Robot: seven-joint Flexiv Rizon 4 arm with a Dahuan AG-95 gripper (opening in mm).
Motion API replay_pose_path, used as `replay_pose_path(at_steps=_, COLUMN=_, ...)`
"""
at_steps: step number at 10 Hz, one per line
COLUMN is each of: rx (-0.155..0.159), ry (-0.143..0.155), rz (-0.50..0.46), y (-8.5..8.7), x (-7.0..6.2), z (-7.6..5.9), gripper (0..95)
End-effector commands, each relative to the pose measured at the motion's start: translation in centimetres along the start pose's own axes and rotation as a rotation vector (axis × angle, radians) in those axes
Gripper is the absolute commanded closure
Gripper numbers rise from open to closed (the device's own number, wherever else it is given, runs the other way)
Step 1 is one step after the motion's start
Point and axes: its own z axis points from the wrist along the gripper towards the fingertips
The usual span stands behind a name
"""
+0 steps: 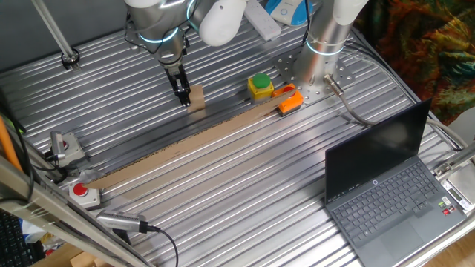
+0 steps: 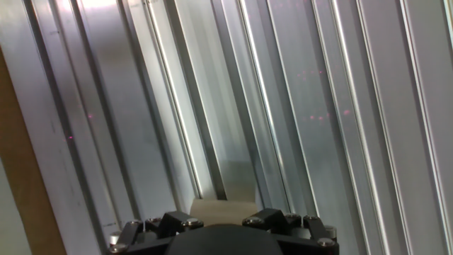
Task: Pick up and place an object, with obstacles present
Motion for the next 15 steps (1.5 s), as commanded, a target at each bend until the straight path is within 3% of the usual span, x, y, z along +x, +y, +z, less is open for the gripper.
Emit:
replay_pose_path(at_steps=1, rx=0.000, ry=0.001, rz=0.000, y=0.0, x=0.0, z=0.0, gripper=19.0)
replay_pose_path(at_steps=6, rx=0.000, ry=0.001, rz=0.000, y=0.0, x=0.0, z=0.0, gripper=19.0)
replay_pose_path(at_steps=7, rx=-0.006, ry=-0.030, rz=0.026, y=-0.5, x=-0.4, z=1.9, gripper=95.0)
replay_pose_path(at_steps=11, rx=-0.014, ry=-0.041, rz=0.025, y=-0.5, x=-0.4, z=2.3, gripper=95.0)
replay_pose_path(at_steps=12, rx=-0.088, ry=0.007, rz=0.018, y=-0.6, x=-0.4, z=2.1, gripper=95.0)
replay_pose_path(at_steps=13, rx=-0.054, ry=-0.012, rz=0.022, y=-0.6, x=-0.4, z=2.2, gripper=95.0)
replay_pose_path(at_steps=15, rx=-0.052, ry=-0.010, rz=0.022, y=-0.6, x=-0.4, z=2.3, gripper=95.0)
